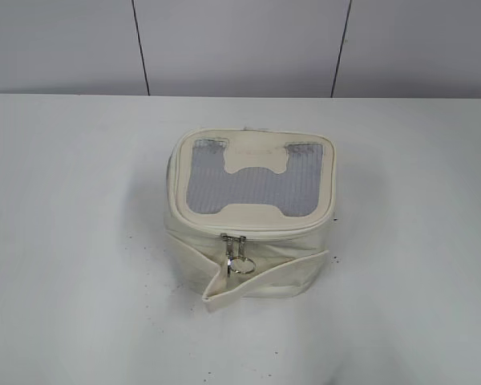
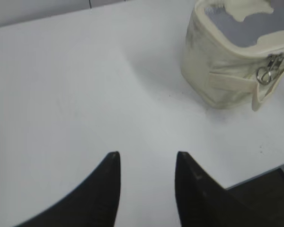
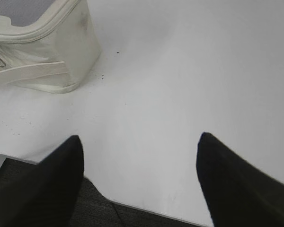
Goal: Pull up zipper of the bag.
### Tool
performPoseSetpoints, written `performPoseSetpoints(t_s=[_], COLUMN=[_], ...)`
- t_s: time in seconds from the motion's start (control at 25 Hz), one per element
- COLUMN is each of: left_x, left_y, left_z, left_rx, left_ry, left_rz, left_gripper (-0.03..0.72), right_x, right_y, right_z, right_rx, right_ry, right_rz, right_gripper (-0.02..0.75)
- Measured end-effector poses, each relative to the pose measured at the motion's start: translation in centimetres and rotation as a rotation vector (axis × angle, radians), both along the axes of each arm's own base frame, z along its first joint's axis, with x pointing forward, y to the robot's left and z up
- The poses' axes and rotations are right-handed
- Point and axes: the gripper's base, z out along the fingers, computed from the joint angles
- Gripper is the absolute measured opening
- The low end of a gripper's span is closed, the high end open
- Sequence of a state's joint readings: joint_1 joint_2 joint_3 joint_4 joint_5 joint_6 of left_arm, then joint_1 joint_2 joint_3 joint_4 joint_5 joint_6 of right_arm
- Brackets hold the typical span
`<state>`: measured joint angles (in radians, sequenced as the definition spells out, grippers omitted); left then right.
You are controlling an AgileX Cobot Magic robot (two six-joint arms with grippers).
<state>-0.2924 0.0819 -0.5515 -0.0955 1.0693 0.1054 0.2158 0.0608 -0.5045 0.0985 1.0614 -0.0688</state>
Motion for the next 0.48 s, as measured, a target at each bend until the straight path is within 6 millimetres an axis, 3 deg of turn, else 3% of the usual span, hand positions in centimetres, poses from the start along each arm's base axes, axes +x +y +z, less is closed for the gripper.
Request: performPoseSetpoints(t_s=[0.48], left_x=[-0.35], left_y=[0.06], left_z=[-0.12], left_rx=[-0.014], left_ry=[-0.028], left_rz=[-0.002], left_gripper=[0.302], right_x=[-0.21], right_y=[-0.03], right_z=[-0.05], right_rx=[0.002], right_ry=[-0.013], right_rz=[0.002], right_gripper=[0.575])
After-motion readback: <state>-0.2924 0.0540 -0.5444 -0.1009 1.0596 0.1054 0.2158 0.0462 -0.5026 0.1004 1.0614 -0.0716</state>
